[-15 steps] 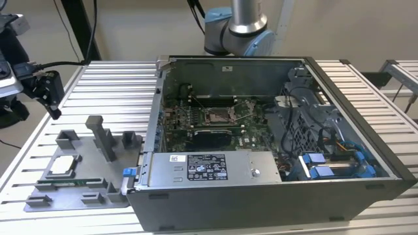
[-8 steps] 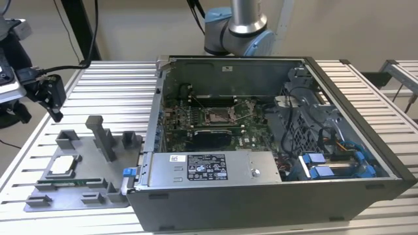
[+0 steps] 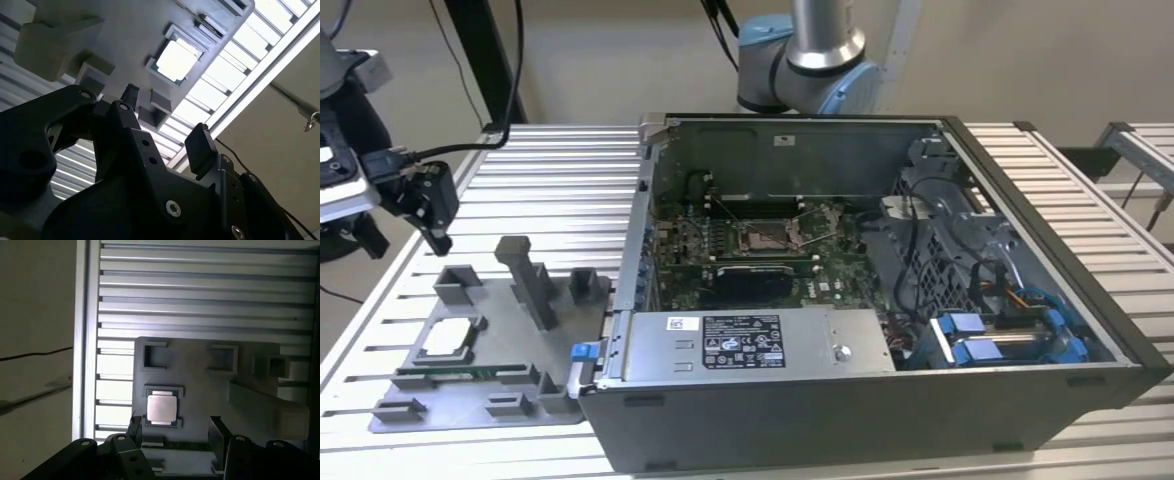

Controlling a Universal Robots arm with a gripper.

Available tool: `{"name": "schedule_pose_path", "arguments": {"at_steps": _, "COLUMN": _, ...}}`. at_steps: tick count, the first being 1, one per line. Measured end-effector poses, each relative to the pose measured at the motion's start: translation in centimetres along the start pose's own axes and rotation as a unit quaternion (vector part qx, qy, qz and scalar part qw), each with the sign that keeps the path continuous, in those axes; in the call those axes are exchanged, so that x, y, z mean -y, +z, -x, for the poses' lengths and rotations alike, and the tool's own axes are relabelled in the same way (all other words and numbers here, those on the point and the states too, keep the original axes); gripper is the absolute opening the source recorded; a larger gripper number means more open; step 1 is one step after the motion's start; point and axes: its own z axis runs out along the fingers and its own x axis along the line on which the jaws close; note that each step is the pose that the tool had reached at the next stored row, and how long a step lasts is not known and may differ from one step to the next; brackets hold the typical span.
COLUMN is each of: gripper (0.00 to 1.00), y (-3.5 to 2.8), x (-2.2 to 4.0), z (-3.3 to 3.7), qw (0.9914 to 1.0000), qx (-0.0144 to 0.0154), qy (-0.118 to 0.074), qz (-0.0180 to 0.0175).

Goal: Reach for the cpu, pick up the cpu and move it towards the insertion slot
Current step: 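Pick up the cpu and move it towards the insertion slot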

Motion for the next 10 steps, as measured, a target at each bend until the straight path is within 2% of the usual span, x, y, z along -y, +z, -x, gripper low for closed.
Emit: {"name": "schedule_pose_path", "arguments": {"at_steps": 10, "gripper": 1.0, "y": 1.18, "x": 0.05, "z": 0.0, "qw": 1.0, "qx": 0.0, "qy": 0.0, "qz": 0.0}}
